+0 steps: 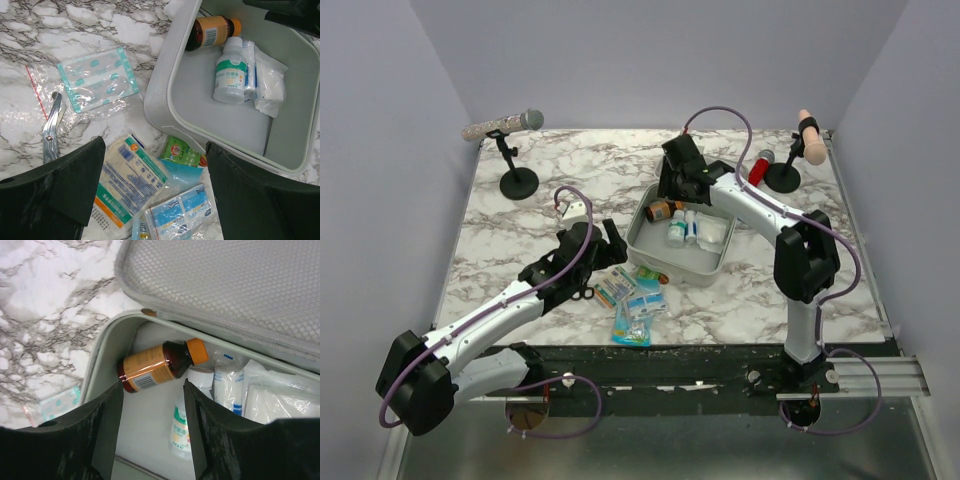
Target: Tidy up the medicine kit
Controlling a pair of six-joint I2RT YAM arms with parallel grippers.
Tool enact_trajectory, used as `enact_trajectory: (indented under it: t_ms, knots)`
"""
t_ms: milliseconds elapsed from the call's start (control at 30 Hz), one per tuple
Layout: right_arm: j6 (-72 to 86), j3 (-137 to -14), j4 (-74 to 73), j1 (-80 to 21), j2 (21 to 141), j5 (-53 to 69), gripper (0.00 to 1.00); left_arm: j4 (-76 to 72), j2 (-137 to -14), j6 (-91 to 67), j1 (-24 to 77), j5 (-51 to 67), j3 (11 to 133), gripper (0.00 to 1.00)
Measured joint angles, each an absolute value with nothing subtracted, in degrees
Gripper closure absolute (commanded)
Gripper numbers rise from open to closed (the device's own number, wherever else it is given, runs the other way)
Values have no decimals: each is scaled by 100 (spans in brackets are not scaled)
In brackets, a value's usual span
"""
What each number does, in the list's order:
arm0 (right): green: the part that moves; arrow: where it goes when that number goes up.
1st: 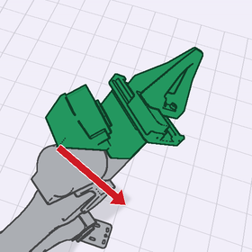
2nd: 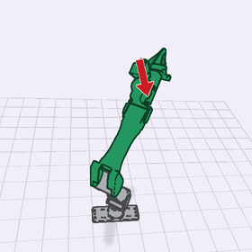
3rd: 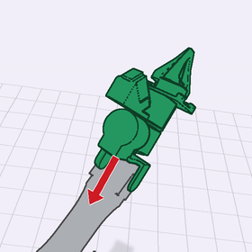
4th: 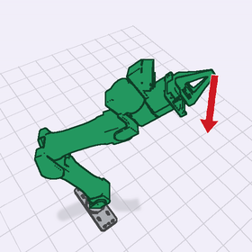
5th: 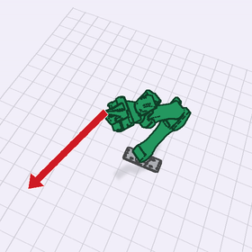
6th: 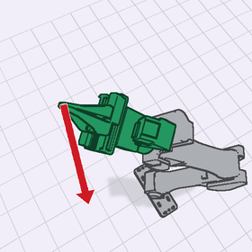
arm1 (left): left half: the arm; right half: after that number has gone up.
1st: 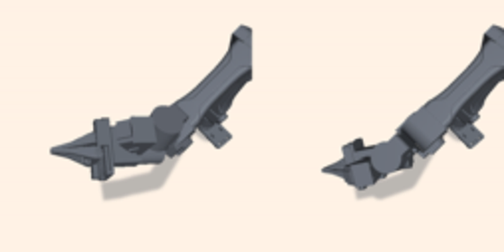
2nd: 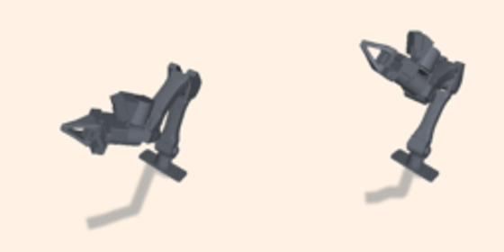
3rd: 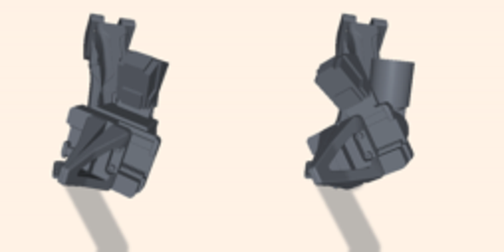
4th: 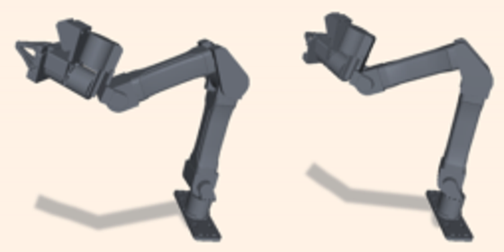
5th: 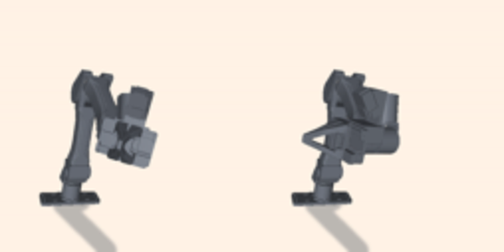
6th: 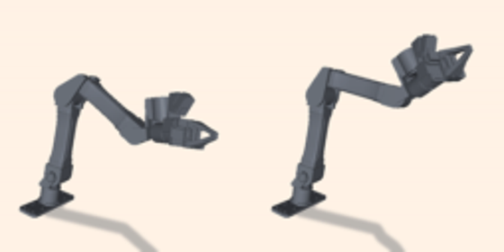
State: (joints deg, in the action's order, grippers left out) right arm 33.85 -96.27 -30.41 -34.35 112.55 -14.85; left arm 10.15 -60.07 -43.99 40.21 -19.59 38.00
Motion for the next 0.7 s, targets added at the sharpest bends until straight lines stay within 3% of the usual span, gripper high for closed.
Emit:
enact_trajectory:
  t_ms: [400,700]
  knots:
    - [4571,-9557,-3210,-3374,11581,-1024,26,1015,-6012,-4407,4021,-1959,3800,7]
    - [5603,-9459,-3350,-3374,11607,-908,24,1017,-5964,-4453,4021,-1959,3715,7]
